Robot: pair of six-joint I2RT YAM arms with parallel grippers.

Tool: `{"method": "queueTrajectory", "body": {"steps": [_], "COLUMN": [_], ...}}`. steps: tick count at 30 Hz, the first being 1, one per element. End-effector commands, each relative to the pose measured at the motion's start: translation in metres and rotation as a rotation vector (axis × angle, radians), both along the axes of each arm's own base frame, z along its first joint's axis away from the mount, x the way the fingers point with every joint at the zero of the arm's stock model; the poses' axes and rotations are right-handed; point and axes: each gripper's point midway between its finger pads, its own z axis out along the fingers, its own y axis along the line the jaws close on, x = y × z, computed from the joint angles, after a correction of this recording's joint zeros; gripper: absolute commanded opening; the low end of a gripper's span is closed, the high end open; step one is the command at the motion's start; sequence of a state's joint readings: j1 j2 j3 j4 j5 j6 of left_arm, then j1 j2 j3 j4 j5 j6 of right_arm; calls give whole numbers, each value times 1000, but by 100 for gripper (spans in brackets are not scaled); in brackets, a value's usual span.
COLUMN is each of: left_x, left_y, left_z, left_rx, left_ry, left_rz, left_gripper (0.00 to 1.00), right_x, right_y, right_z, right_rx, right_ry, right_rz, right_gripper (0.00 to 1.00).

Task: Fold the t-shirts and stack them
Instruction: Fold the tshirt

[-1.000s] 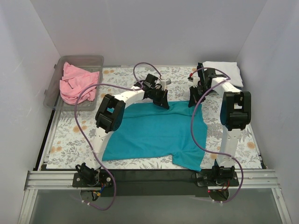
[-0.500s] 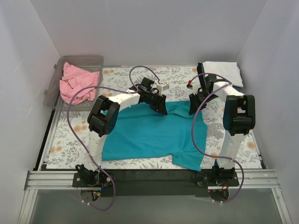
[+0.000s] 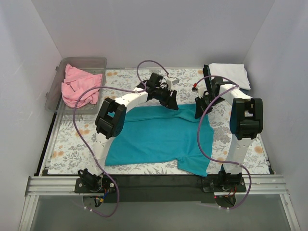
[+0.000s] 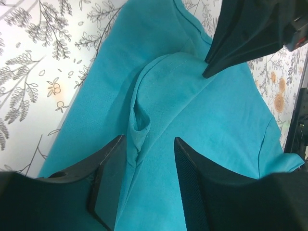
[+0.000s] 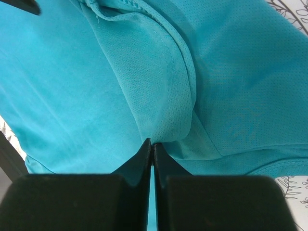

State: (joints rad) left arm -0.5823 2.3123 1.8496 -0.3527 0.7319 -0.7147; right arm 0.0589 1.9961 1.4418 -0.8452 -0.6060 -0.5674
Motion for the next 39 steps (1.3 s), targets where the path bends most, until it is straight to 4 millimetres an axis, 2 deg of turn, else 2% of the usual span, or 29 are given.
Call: {"method": "queueTrajectory", "body": {"steps": [1, 5, 12, 15, 17, 18, 21, 28, 31, 32, 34, 36, 37, 39], "left_x": [-7, -8, -2, -3, -9, -10, -15, -19, -21, -22, -29, -39, -47, -59], "left_y": [-11, -17, -19, -19, -18, -18, -14, -11, -12, -12, -9, -6, -1, 4], "left_z": [3, 0, -5, -3, -3, 3, 1, 3, 9, 20, 23, 34, 28, 35], "left_rx": [-18, -6, 5, -1, -7, -13, -2, -5, -23, -41, -50, -70, -61, -71], "left_ry": [0, -15, -26, -33, -30, -48, -61, -71, -74, -89, -93, -112, -98, -102], "left_rz": [-33, -36, -21, -32, -57, -65, -73, -79, -87, -94, -115, -151, -162, -202], "left_gripper": [45, 46, 38, 27, 14, 11, 0, 0, 0, 0, 0, 0, 0, 0], "right_x": [-4, -7, -11, -12, -12, -12, -13, -18, -18, -19, -21, -24, -25, -28], "right_y": [3, 4, 4, 5, 5, 4, 4, 4, 4, 4, 3, 4, 4, 4], "right_z": [11, 12, 10, 10, 9, 8, 8, 6, 5, 4, 4, 7, 8, 11], "right_rx": [27, 34, 40, 47, 47, 44, 42, 48, 46, 44, 46, 54, 57, 59], "right_ry": [-8, -10, -10, -6, -6, -2, -7, -1, 1, 1, -7, -23, -30, -65], "right_rz": [25, 39, 58, 58, 59, 60, 66, 76, 77, 82, 92, 111, 120, 149], "right_gripper": [5, 1, 1, 1, 1, 1, 1, 1, 1, 1, 1, 2, 2, 5]}}
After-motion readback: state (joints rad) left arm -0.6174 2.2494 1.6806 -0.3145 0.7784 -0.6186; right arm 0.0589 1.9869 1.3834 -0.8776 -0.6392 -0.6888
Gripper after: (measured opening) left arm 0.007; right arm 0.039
